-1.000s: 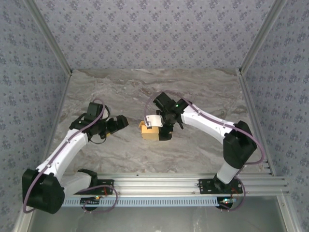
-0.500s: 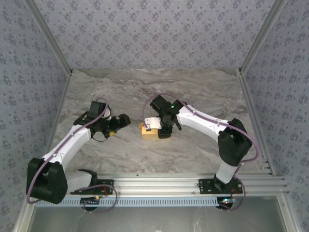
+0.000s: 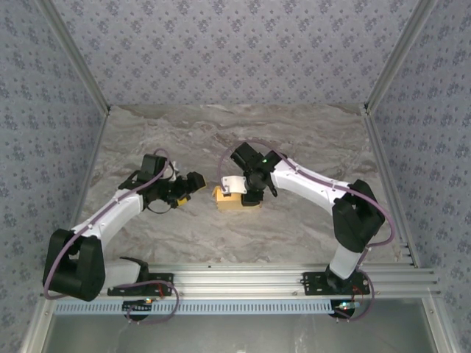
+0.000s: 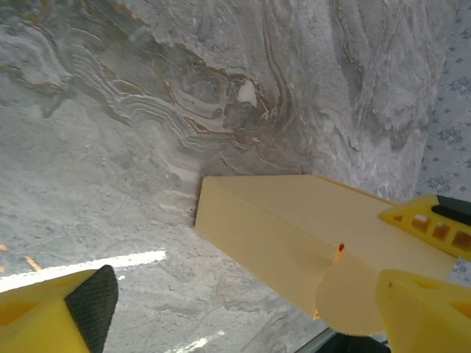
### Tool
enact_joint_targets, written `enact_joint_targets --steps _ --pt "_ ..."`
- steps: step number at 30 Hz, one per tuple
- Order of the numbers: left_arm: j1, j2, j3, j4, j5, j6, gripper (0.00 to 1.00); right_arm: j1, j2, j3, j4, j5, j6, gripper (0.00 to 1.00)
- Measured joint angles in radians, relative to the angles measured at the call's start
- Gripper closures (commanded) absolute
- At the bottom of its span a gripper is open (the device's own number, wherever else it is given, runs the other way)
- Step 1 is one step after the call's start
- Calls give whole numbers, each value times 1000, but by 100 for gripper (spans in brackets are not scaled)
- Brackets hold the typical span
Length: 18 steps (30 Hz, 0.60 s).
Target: Fold the paper box
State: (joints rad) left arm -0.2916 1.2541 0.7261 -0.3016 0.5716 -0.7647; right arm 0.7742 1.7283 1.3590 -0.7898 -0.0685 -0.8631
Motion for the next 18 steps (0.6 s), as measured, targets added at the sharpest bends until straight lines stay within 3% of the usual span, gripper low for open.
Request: enact_joint_targets --steps 10,18 --pt "-6 -60 -2 67 45 -20 11 -66 0 9 -8 -43 103 56" --pt "-77 17 18 303 74 16 12 -101 0 21 -29 -63 177 56"
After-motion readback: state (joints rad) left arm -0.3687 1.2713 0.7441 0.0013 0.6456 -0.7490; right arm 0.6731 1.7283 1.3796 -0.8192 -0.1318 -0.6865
